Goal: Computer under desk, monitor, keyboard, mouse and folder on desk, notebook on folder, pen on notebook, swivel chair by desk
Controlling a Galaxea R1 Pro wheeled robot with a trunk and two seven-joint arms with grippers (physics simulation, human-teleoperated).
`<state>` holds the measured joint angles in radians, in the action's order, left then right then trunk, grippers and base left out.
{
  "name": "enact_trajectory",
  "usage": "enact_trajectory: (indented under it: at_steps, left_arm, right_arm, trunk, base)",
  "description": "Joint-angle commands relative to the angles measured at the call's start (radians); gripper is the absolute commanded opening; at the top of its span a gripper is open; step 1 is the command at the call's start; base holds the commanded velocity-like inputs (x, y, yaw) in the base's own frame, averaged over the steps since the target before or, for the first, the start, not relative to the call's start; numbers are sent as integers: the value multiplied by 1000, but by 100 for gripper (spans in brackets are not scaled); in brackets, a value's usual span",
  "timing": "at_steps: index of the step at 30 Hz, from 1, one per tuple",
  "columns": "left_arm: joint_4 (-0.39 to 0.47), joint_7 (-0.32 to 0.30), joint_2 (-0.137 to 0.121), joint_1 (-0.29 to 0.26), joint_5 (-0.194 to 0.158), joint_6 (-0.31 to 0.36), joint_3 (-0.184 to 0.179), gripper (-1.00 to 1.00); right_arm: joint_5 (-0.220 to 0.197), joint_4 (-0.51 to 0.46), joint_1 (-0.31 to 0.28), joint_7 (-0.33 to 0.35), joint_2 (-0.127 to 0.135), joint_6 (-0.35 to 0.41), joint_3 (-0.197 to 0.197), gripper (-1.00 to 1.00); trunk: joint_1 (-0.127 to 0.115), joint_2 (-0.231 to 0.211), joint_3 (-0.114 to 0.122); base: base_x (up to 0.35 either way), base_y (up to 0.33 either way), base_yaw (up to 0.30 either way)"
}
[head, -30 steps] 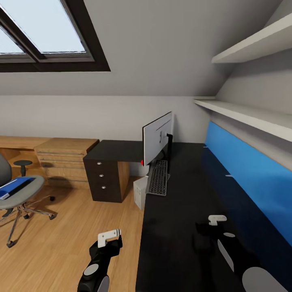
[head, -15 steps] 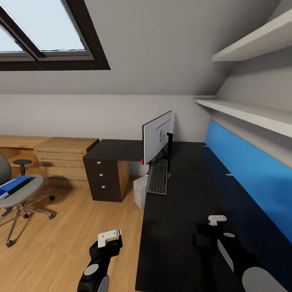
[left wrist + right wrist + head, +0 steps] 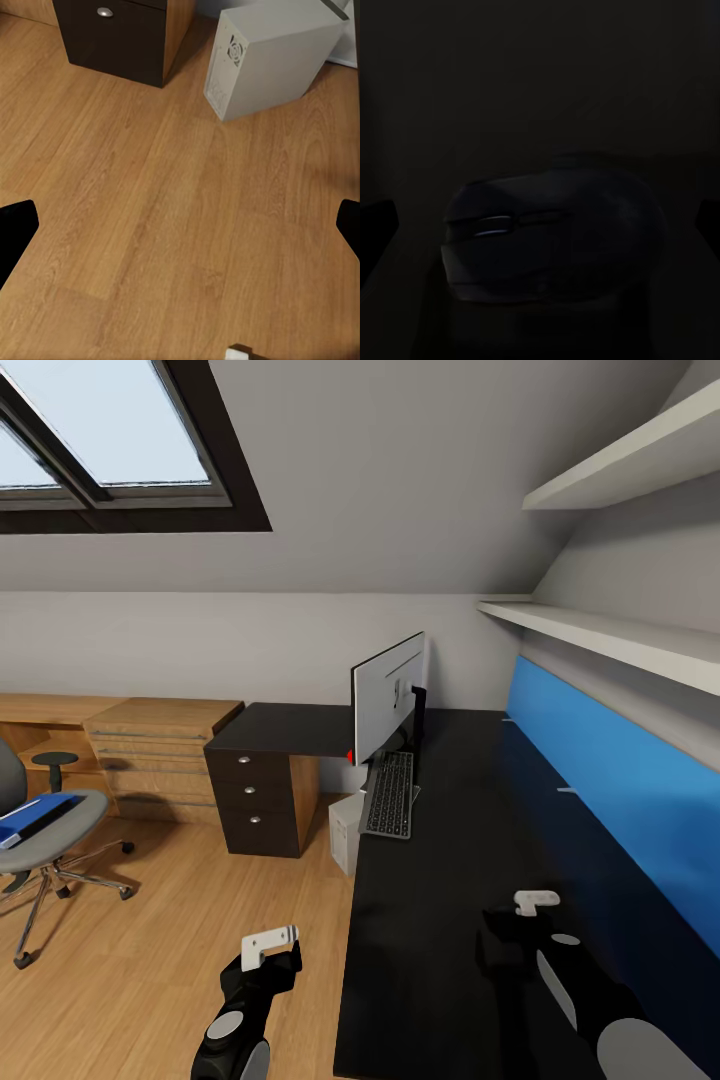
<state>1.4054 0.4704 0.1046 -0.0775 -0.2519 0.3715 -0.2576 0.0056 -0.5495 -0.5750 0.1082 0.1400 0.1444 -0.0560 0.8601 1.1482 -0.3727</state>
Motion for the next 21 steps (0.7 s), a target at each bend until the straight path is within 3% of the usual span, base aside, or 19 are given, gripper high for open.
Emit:
enact_trajectory:
  at_steps: [1,12,17,21]
  left_arm:
    - [1,8,0,-1,-9,2,-2,100]
    - [1,8,0,-1,-9,2,-2,100]
    - [1,8,0,-1,-9,3,-2,100]
    - [1,8,0,-1,-9,3,-2,100]
  right_arm:
    - [1,-2,0,6,0,6,-6,100]
    - [2,-2,0,-11,0,6,-20,100]
    - [1,-3,0,-14,0,5,-21,100]
    - [1,-5,0,-12,0,5,-21,100]
  trunk:
    - [0,1,-1]
    - [0,1,-1]
    - [19,36,-17]
    - [19,36,-17]
  base:
    - [0,0,0]
    - [0,0,0]
    - [0,0,0]
    - [0,0,0]
